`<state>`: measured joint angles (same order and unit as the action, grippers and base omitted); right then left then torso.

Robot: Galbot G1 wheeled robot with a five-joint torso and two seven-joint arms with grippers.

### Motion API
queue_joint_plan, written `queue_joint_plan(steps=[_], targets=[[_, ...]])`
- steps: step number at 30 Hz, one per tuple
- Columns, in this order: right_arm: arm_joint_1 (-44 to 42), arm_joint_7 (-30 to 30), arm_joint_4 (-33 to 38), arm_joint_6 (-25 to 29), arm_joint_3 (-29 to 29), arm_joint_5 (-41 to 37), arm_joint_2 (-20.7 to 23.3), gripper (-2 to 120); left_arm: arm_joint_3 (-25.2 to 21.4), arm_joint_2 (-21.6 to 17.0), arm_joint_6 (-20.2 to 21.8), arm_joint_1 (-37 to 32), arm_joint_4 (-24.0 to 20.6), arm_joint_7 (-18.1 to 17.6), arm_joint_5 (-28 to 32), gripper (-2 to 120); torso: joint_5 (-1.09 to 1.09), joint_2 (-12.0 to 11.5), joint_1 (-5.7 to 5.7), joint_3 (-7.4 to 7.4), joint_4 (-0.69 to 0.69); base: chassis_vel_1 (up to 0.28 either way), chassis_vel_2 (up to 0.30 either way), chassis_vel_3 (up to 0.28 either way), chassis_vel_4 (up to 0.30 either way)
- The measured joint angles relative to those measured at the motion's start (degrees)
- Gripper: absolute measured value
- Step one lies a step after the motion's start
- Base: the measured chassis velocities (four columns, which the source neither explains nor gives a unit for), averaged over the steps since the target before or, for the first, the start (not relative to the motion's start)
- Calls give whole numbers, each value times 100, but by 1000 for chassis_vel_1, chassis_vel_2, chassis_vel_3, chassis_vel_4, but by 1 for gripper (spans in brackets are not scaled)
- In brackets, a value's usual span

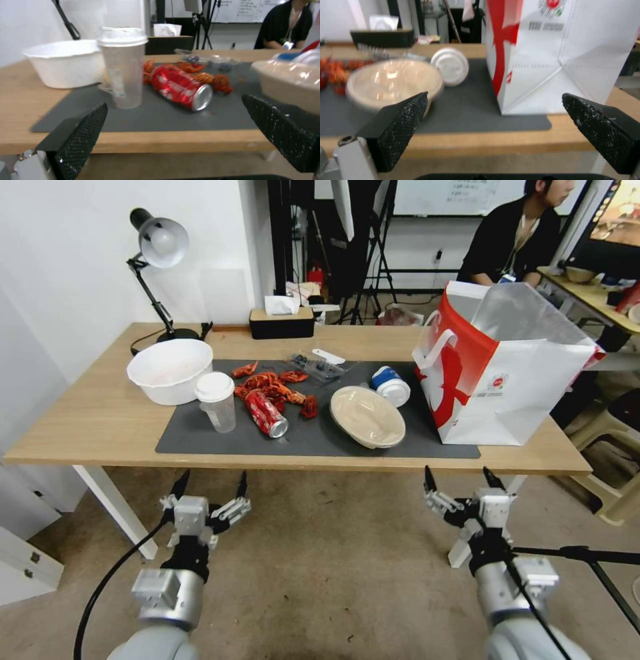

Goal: Pick up the trash from the table and place it into the takeout bag.

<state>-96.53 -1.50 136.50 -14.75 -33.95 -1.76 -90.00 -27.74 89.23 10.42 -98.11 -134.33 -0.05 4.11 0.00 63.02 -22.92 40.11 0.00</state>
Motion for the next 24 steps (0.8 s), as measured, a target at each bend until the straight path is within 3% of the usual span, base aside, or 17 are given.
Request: queue_joint_plan(steps=[1, 4, 11, 17, 24], targets=[[54, -18, 2, -8, -4, -144, 11, 100, 122, 97, 282, 158, -79, -9, 151, 100, 1, 0, 0, 0, 0, 0, 0, 0, 0], [99, -36, -32, 62, 7, -270, 47, 100, 243, 182, 450, 344, -160, -28, 350, 100, 1, 0, -1, 0, -2, 0, 0, 0, 0], [295, -105, -247, 294, 124, -984, 226, 100, 252, 201, 421, 360, -171, -7, 379, 100, 0, 0, -1, 0, 0, 0, 0, 0, 0], [1055, -325, -937, 312, 329, -2807, 605, 100, 233, 232, 343, 323, -197, 14, 345, 100, 1, 0, -1, 0, 0, 0, 0, 0, 0], [1769, -670, -1554, 0, 596, -4082, 874, 100, 215, 288, 290, 272, -256, 28, 300, 100, 1, 0, -1, 1, 1, 0, 0, 0, 0]])
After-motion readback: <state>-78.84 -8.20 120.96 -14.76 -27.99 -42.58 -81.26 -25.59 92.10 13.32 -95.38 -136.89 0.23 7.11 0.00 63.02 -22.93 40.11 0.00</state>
